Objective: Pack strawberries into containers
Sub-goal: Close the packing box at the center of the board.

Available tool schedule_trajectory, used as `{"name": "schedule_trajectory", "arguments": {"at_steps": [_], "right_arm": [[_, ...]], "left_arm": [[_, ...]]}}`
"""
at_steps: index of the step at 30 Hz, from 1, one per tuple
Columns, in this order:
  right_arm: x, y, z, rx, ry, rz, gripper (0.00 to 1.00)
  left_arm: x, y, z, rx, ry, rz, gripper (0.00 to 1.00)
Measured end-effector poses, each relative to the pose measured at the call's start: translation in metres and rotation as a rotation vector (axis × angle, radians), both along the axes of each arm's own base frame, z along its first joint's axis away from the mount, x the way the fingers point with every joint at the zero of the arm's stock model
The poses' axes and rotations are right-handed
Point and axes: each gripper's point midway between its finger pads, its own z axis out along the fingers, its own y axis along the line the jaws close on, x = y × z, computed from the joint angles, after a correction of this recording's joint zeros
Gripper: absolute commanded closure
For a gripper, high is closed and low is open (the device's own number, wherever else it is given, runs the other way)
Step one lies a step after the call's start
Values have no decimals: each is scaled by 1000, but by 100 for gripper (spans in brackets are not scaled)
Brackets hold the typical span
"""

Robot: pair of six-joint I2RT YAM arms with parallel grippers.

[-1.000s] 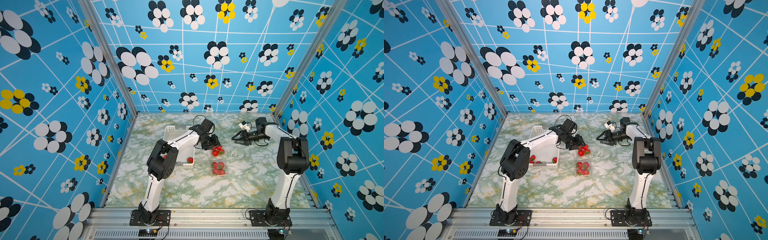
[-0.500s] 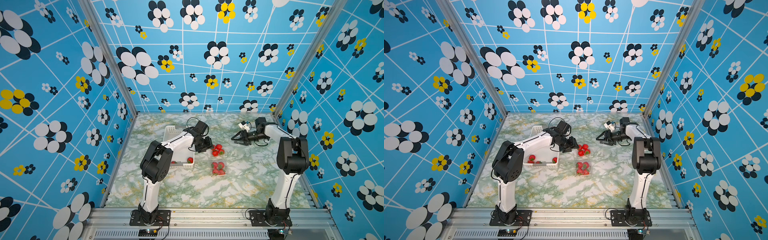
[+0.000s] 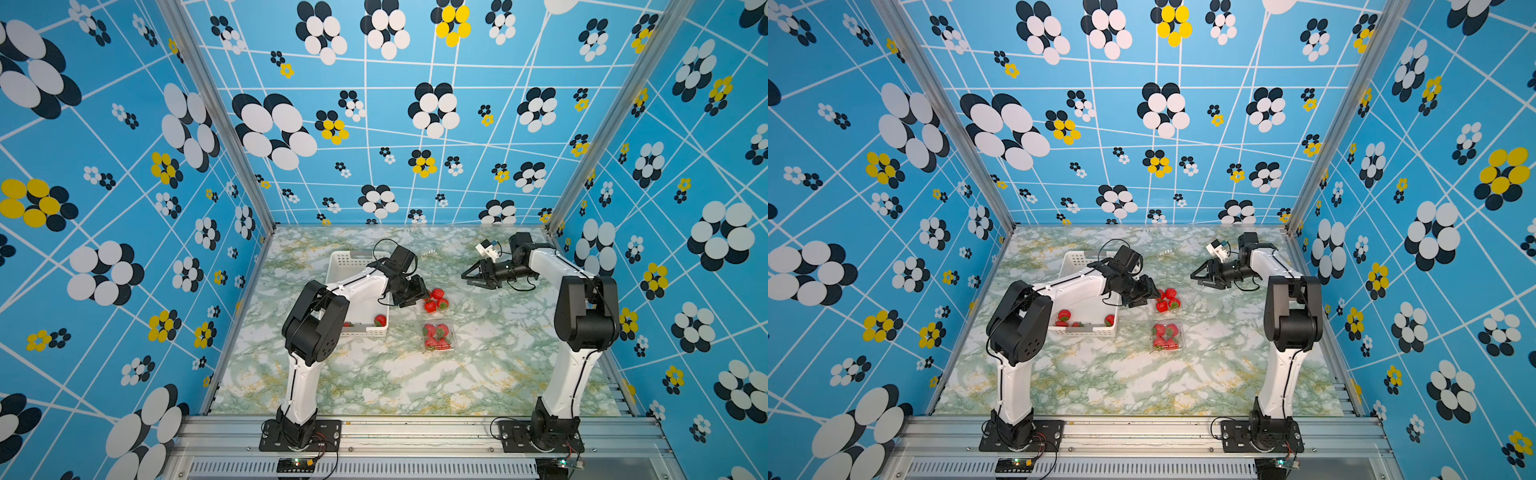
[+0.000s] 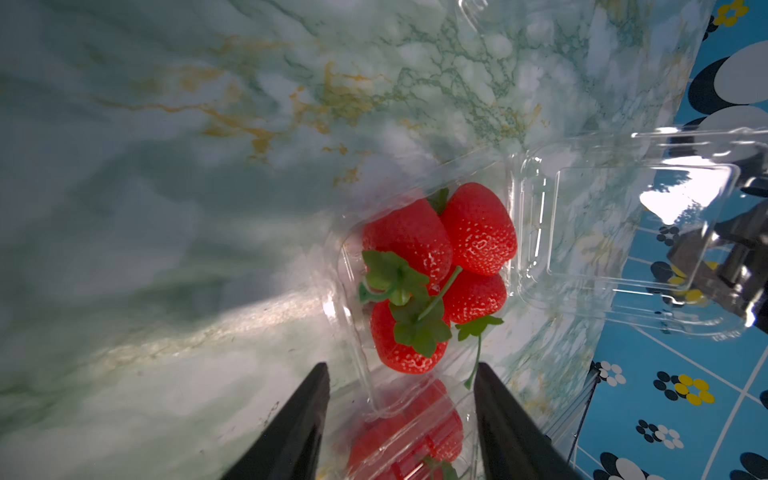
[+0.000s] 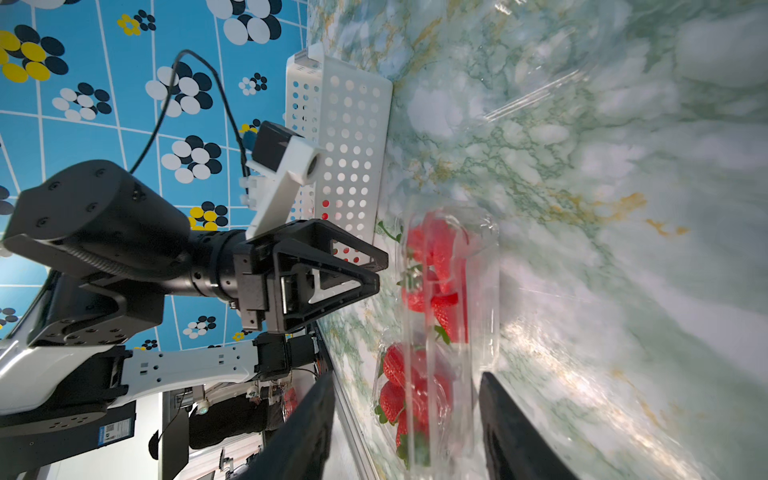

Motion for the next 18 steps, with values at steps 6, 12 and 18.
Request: {"name": "schedule_trajectory", "arguments": {"at_steps": [6, 12, 18], "right_arm": [[-4, 7, 14, 5, -20, 9, 43], [-10, 18, 14, 7, -1, 24, 43], [-13, 27, 14, 11, 11, 39, 44]], "left_arm": [[1, -2, -4, -20, -6, 8, 43], [-5, -2, -20, -57, 4, 22, 43], [-6, -4, -26, -123, -7, 37, 43]]}}
